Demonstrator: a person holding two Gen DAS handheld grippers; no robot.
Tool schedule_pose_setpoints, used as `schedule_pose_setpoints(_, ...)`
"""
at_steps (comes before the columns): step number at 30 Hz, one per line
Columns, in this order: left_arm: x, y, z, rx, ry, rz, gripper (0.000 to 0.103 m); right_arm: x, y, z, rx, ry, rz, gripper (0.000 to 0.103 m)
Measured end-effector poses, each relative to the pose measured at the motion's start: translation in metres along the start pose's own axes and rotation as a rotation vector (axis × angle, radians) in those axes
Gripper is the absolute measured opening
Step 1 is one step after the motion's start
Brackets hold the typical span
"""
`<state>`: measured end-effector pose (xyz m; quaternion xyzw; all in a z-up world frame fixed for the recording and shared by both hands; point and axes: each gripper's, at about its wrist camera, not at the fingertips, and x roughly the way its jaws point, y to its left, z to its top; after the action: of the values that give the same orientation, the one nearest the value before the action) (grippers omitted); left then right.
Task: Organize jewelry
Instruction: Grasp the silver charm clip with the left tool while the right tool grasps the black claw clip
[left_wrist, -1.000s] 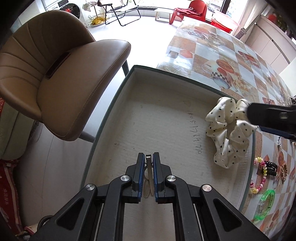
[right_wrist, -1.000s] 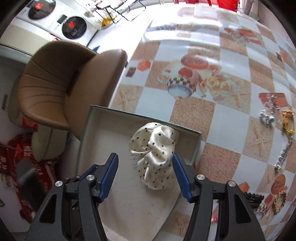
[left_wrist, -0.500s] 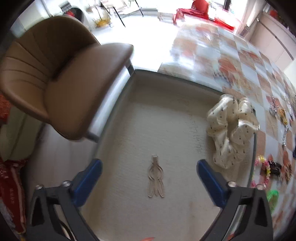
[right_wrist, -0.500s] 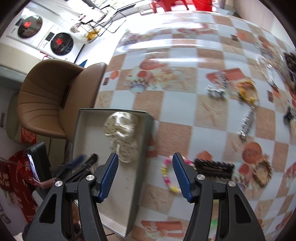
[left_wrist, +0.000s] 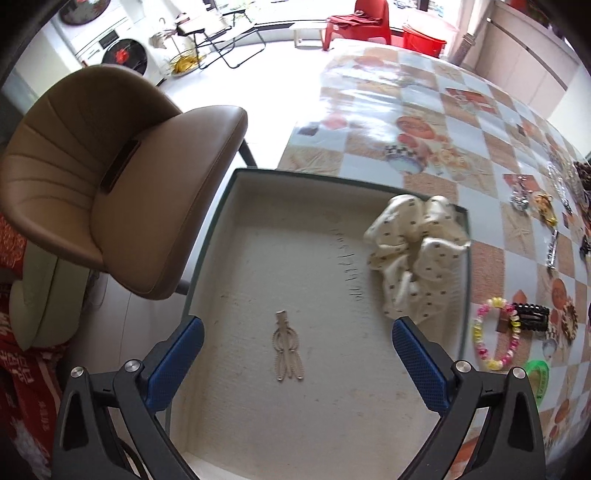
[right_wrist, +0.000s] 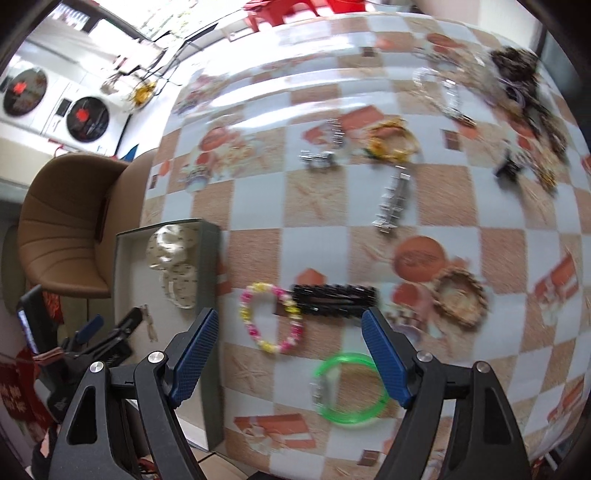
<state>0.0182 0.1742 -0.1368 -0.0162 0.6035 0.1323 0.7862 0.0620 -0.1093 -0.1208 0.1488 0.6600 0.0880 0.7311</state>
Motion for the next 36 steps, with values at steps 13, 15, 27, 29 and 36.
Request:
schedule_pose_setpoints(13,-0.045,-0.102,0.028,0.164,-0.061,-0.150,0.103,-0.027,-0.092,-0.001,0.182,-0.037,-0.088,0.082)
schedule_pose_setpoints(15,-0.047,-0.116,0.030,0.177,-0.064,-0.166,0.103,-0.031,-0.106,0.003,0.203,-0.049,-0.100,0.082)
schedule_pose_setpoints(27,-0.014,-0.185,0.067,0.155,-0.030,-0.181,0.103,-0.036,-0.164,0.035,0.287,-0.086,-0.137,0.082)
schedule_pose_setpoints(29,-0.007,-0.191,0.072,0.147,-0.029,-0.178,0.103,-0.033,-0.170,0.041,0.298,-0.087,-0.136,0.082)
schedule_pose_setpoints(36,0.021,-0.211,0.091,0.137,-0.035,-0.173,0.103,-0.015,-0.188,0.069,0.338,-0.096,-0.126,0.082)
